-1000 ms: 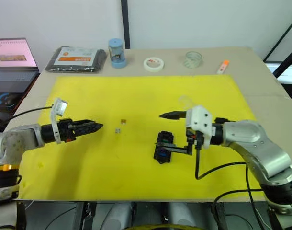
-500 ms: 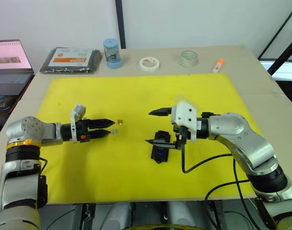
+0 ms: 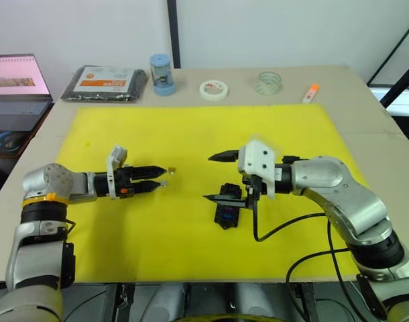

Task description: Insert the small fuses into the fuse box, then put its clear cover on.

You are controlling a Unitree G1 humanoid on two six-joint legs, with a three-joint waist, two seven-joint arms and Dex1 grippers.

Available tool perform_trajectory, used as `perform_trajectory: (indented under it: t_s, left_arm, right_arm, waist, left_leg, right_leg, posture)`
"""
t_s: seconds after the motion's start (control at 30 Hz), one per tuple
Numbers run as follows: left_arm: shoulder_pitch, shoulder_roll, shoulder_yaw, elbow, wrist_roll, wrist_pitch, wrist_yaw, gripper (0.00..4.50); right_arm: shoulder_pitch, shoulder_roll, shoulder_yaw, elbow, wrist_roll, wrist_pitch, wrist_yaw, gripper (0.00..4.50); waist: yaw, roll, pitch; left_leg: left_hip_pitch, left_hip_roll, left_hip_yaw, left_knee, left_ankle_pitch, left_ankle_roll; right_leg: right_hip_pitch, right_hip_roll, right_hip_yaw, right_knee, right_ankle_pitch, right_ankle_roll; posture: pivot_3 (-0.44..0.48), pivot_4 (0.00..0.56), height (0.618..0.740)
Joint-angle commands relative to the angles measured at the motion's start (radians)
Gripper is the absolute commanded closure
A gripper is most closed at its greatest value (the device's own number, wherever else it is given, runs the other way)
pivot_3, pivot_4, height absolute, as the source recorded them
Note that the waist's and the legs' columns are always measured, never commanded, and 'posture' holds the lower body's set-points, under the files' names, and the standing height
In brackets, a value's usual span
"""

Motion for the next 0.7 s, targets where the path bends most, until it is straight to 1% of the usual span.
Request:
perform_trajectory:
  t_s: [0.03, 0.17, 0.3, 0.33, 0.37, 0.43, 0.6, 0.7]
  left_arm:
    - [0.007, -0.03, -0.003, -0.005, 0.006, 0.013, 0.017, 0.0]
    - [0.034, -0.038, 0.002, -0.02, 0.023, -0.033, 0.026, 0.0]
    - [0.051, -0.06, 0.034, -0.007, 0.032, -0.065, 0.057, 0.0]
    - [0.059, -0.063, 0.033, -0.01, 0.034, -0.069, 0.058, 0.39]
    - [0.068, -0.064, 0.028, -0.016, 0.035, -0.069, 0.056, 0.63]
    - [0.083, -0.071, 0.02, -0.029, 0.038, -0.072, 0.058, 1.3]
    - [0.101, -0.083, 0.012, -0.033, 0.062, -0.092, 0.079, 3.21]
    - [0.117, -0.078, 0.004, -0.039, 0.073, -0.097, 0.08, 4.25]
  right_arm:
    - [-0.025, 0.004, -0.024, -0.042, 0.014, 0.0, -0.007, 0.03]
    - [-0.02, 0.0, -0.025, -0.046, 0.016, 0.005, -0.009, 0.03]
    - [-0.008, -0.006, -0.025, -0.042, 0.01, -0.003, -0.012, 0.03]
    - [-0.005, -0.006, -0.025, -0.042, 0.009, -0.004, -0.013, 0.0]
    - [-0.004, -0.005, -0.025, -0.04, 0.008, -0.004, -0.015, 0.0]
    - [-0.005, -0.003, -0.025, -0.034, 0.006, -0.006, -0.016, 0.0]
    - [-0.002, -0.003, -0.027, -0.023, 0.004, -0.017, -0.015, 0.0]
    - [0.0, -0.003, -0.027, -0.015, 0.002, -0.023, -0.015, 0.0]
  waist:
    - [0.006, 0.0, 0.0]
    - [0.009, 0.0, 0.0]
    - [0.01, 0.0, 0.0]
    - [0.009, 0.0, -0.001]
    - [0.009, 0.0, -0.001]
    - [0.007, 0.0, -0.001]
    - [0.007, 0.0, -0.001]
    - [0.007, 0.001, -0.001]
  left_leg:
    - [0.0, 0.0, 0.0, 0.0, 0.0, 0.0]
    - [0.0, -0.001, 0.0, 0.0, 0.0, 0.0]
    - [0.0, 0.0, 0.0, 0.0, 0.0, 0.0]
    - [0.001, 0.0, 0.0, 0.0, 0.0, 0.0]
    - [0.001, 0.0, 0.0, 0.0, 0.0, 0.0]
    - [0.001, 0.0, 0.0, 0.0, 0.0, 0.0]
    - [0.001, 0.0, 0.0, 0.0, 0.0, 0.0]
    - [0.001, 0.0, 0.0, 0.0, 0.0, 0.0]
  right_leg:
    - [0.0, 0.0, 0.0, 0.0, 0.0, 0.0]
    - [0.0, 0.0, 0.0, 0.0, 0.0, 0.0]
    - [0.001, -0.001, 0.0, 0.0, 0.0, 0.0]
    - [0.001, -0.001, 0.0, 0.0, 0.0, 0.0]
    - [0.002, -0.001, 0.0, 0.0, 0.0, 0.0]
    - [0.001, -0.001, 0.0, 0.0, 0.0, 0.0]
    - [0.001, -0.001, 0.0, 0.0, 0.0, 0.0]
    - [0.001, -0.001, 0.0, 0.0, 0.0, 0.0]
  posture:
    - [0.0, 0.15, 0.74]
    - [0.0, 0.15, 0.74]
    - [0.0, 0.15, 0.74]
    - [0.0, 0.15, 0.74]
    - [0.0, 0.15, 0.74]
    - [0.0, 0.15, 0.74]
    - [0.0, 0.15, 0.74]
    - [0.0, 0.15, 0.74]
